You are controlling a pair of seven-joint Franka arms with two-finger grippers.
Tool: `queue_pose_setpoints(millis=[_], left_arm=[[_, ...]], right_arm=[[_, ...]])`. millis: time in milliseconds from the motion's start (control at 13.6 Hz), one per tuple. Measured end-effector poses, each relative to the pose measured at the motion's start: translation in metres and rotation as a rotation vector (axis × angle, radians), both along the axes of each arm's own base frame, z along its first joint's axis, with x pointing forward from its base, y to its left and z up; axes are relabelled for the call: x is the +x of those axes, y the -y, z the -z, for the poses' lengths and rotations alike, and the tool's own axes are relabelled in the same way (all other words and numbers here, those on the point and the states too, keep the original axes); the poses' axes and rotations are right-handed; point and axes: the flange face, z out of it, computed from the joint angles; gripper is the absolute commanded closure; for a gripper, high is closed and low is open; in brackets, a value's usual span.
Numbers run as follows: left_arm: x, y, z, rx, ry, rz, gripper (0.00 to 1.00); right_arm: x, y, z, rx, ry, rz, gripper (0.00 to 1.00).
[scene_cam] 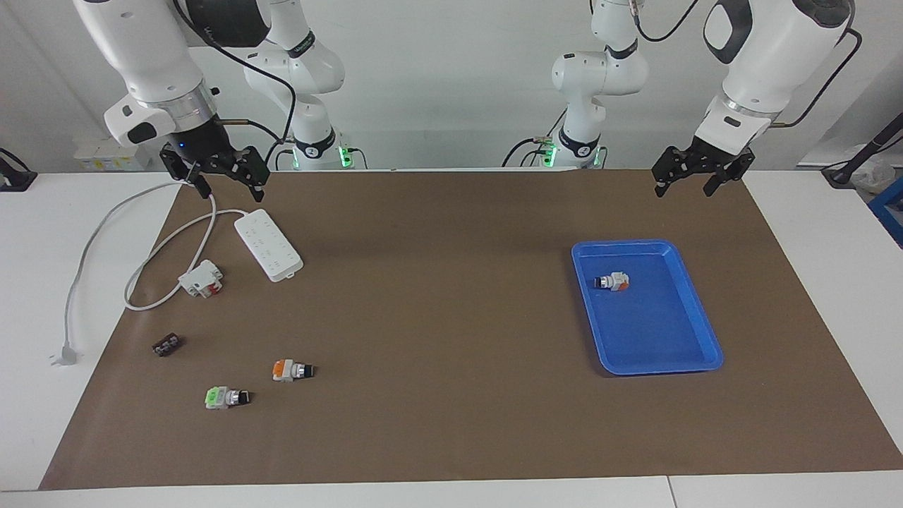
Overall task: Turn and place switch with both arms
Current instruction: 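Move the right gripper toward the orange-topped switch module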
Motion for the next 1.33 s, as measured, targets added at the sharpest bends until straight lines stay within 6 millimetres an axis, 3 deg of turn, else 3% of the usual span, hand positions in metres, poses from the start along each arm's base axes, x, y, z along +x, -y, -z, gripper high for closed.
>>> queue_pose_setpoints(millis=[295, 589, 957, 1326], left_arm=[[0.000, 0.000, 0.000, 0.000, 0.000, 0.000, 0.00], [0.000, 0.000, 0.000, 0.000, 0.000, 0.000, 0.00], [0.000, 0.000, 0.000, 0.000, 0.000, 0.000, 0.00], [0.000, 0.000, 0.000, 0.000, 0.000, 0.000, 0.00]], right_arm=[[0.008, 0.009, 0.018, 0.000, 0.036, 0.016, 0.00], [0.030, 0.011, 0.053, -0.005, 0.060, -0.078, 0.00], [0.054, 0.008, 0.104, -0.013, 0.026, -0.426, 0.00], [0.076, 0.004, 0.144, -0.034, 0.045, -0.934, 0.00]])
